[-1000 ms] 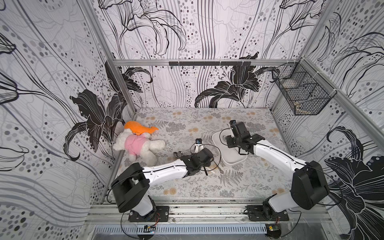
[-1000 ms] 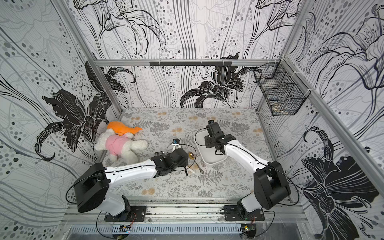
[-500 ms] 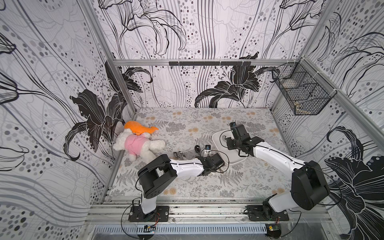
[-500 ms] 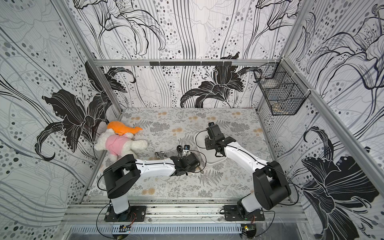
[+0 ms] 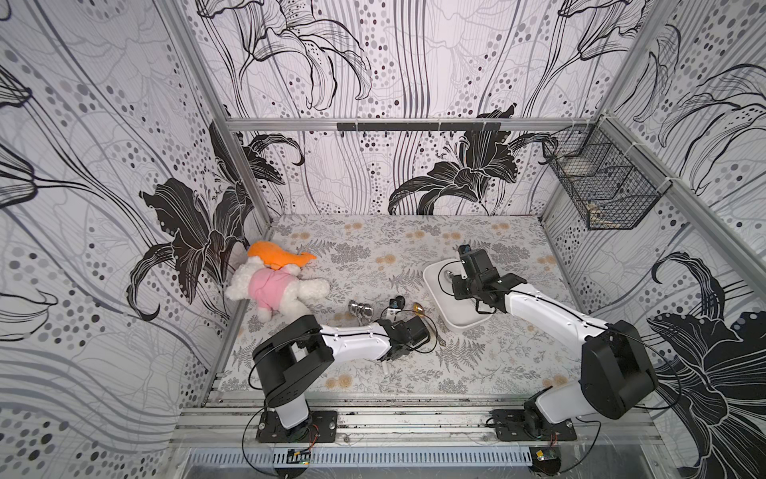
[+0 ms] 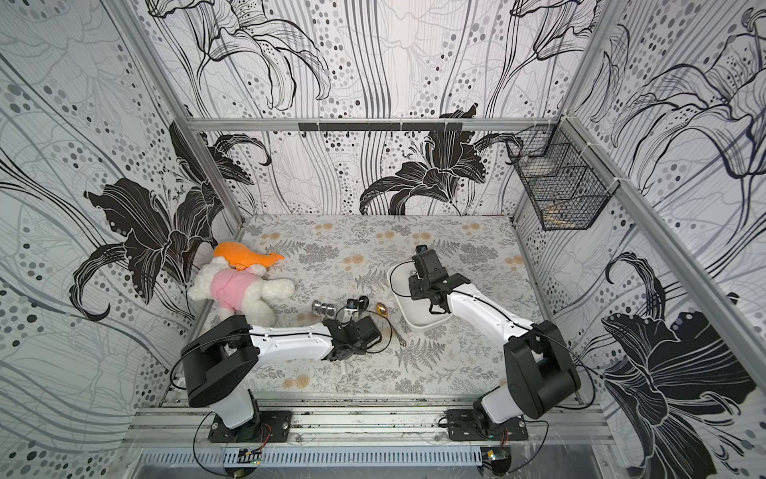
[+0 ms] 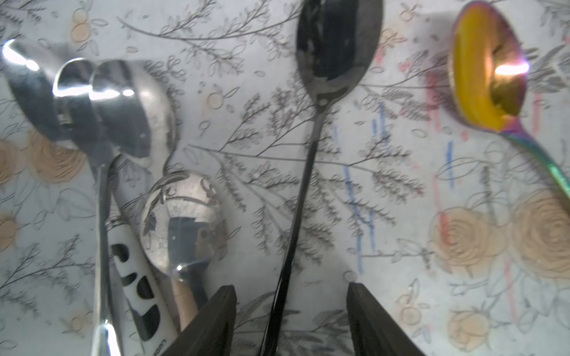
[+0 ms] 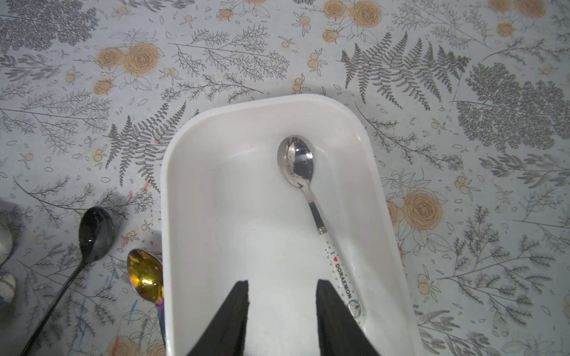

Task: Put the spoon into the storage box
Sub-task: Pick up the spoon from the center of the board.

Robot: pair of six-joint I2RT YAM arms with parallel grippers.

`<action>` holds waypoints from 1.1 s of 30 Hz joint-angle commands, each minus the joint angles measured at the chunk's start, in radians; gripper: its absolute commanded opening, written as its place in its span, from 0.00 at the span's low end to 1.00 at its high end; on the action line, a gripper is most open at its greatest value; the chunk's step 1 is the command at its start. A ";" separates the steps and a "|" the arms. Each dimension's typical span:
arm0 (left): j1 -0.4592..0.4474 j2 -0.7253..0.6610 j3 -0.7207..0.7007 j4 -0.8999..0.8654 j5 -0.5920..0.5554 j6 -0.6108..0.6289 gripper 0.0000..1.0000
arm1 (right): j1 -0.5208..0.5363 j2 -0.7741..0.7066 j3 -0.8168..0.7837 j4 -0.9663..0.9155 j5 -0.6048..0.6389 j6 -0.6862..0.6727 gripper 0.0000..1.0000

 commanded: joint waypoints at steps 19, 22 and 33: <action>-0.098 -0.216 -0.229 -0.045 0.102 -0.243 0.59 | 0.003 0.000 -0.012 0.016 -0.011 0.029 0.41; -0.115 -0.169 -0.234 -0.048 0.124 -0.248 0.53 | 0.003 -0.003 -0.015 0.017 -0.012 0.030 0.41; -0.140 -0.229 -0.302 -0.130 0.161 -0.283 0.36 | 0.003 -0.015 -0.029 0.022 -0.010 0.035 0.41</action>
